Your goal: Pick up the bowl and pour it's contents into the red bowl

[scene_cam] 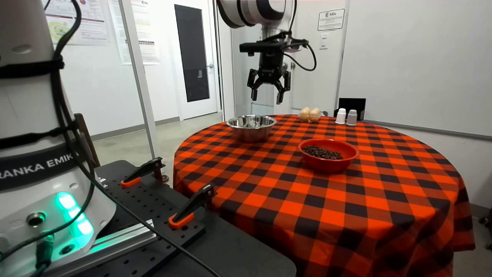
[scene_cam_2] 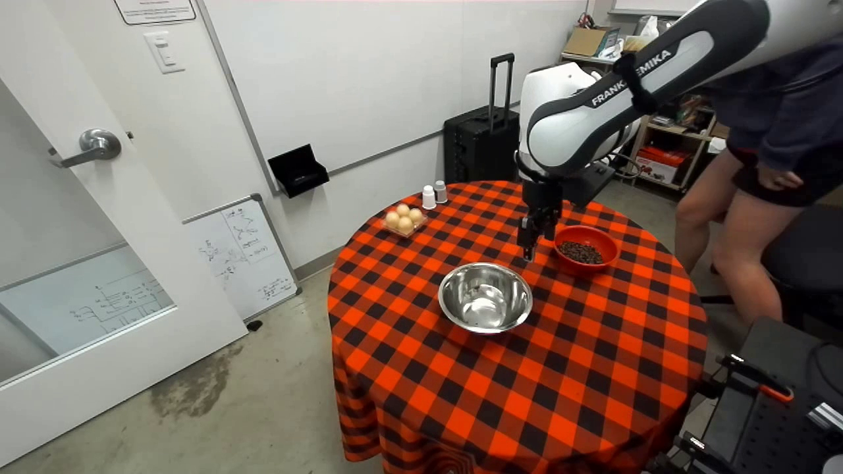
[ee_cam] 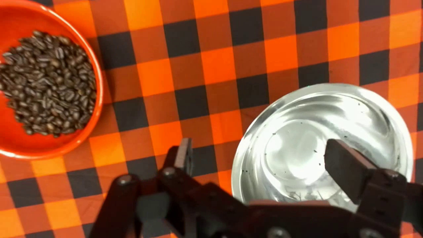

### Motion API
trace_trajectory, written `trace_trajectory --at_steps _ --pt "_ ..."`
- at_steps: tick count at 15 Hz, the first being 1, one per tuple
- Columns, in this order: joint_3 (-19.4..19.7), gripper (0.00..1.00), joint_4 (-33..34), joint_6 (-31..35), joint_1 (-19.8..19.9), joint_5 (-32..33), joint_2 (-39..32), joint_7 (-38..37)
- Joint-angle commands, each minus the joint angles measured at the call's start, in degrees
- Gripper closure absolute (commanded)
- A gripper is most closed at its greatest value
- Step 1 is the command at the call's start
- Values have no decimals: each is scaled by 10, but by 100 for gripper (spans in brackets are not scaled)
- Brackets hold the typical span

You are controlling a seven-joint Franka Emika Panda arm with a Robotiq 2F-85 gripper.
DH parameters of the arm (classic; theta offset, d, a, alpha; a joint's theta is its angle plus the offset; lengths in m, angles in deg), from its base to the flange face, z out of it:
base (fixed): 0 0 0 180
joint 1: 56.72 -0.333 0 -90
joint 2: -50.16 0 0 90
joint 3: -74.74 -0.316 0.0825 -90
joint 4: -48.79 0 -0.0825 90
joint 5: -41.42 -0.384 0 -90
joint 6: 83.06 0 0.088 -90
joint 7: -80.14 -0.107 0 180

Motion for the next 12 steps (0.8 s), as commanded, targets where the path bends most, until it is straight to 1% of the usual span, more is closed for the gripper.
trace_trajectory --at_steps 1,3,5,7,8,10,11,12 --pt "4 0 -59 -49 -35 49 110 -52" --pt "0 0 -66 -85 -40 52 162 -57" --pt "1 0 -72 -118 -38 41 216 -43" --pt "8 0 -72 -150 -31 35 263 -37" --pt "12 0 -81 -173 -29 26 301 -39" --pt "25 0 -76 -214 -23 7 345 -35" --pt "33 0 -71 -235 -20 -8 363 -32" --pt "23 0 -54 -210 -25 17 316 -42"
